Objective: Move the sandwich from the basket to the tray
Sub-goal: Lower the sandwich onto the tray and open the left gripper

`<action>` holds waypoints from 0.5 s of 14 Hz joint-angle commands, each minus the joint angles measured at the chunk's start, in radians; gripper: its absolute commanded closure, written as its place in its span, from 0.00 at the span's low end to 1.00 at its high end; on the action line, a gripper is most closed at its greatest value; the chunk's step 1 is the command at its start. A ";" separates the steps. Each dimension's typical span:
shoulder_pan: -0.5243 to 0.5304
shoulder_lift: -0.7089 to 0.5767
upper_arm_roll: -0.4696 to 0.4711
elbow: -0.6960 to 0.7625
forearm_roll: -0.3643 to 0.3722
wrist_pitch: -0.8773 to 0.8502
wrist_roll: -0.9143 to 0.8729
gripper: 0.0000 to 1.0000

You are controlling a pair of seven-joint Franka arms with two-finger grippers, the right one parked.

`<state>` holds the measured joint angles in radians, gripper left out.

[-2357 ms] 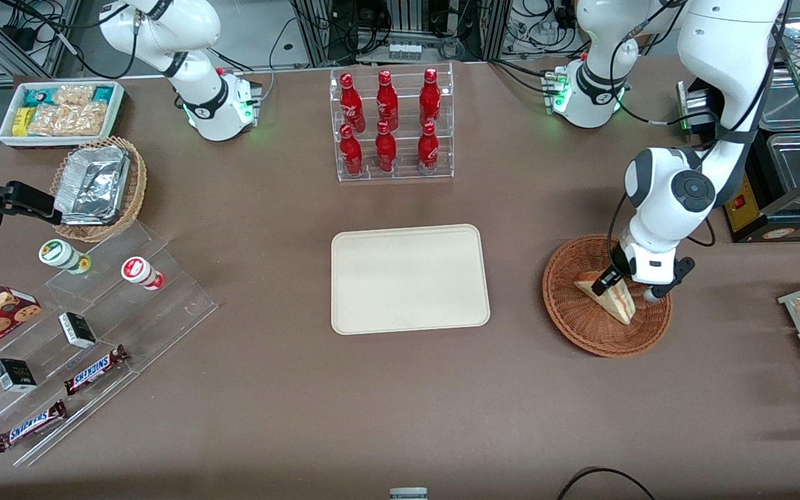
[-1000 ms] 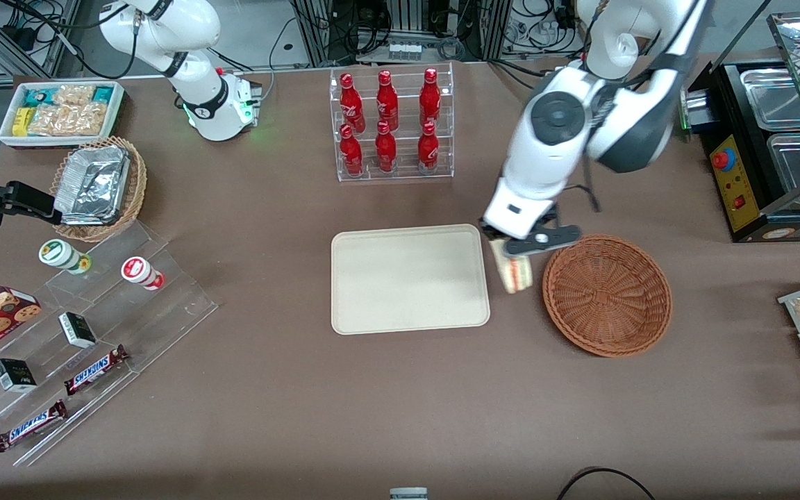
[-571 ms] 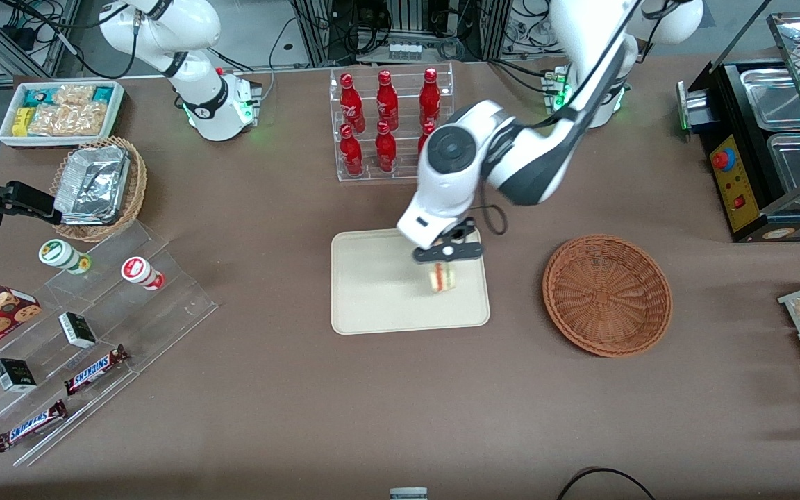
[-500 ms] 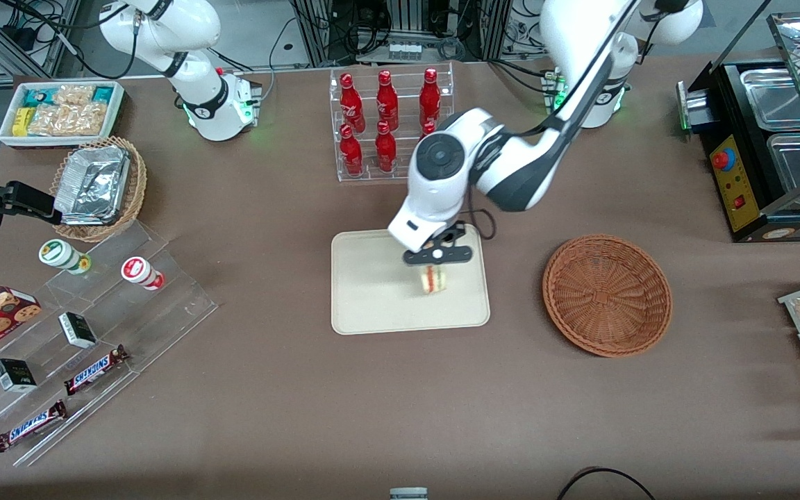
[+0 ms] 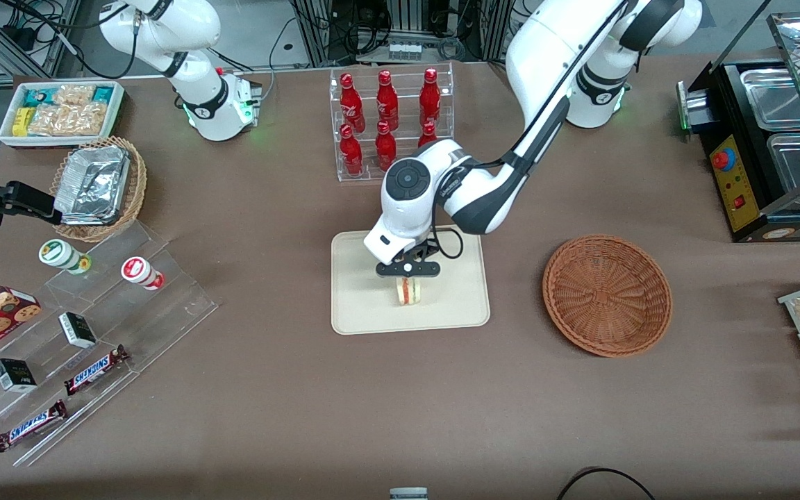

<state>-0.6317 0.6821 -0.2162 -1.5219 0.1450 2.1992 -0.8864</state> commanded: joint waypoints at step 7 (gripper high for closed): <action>-0.042 0.085 0.015 0.039 0.039 0.066 -0.043 0.42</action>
<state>-0.6504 0.7451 -0.2161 -1.5126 0.1639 2.2648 -0.8988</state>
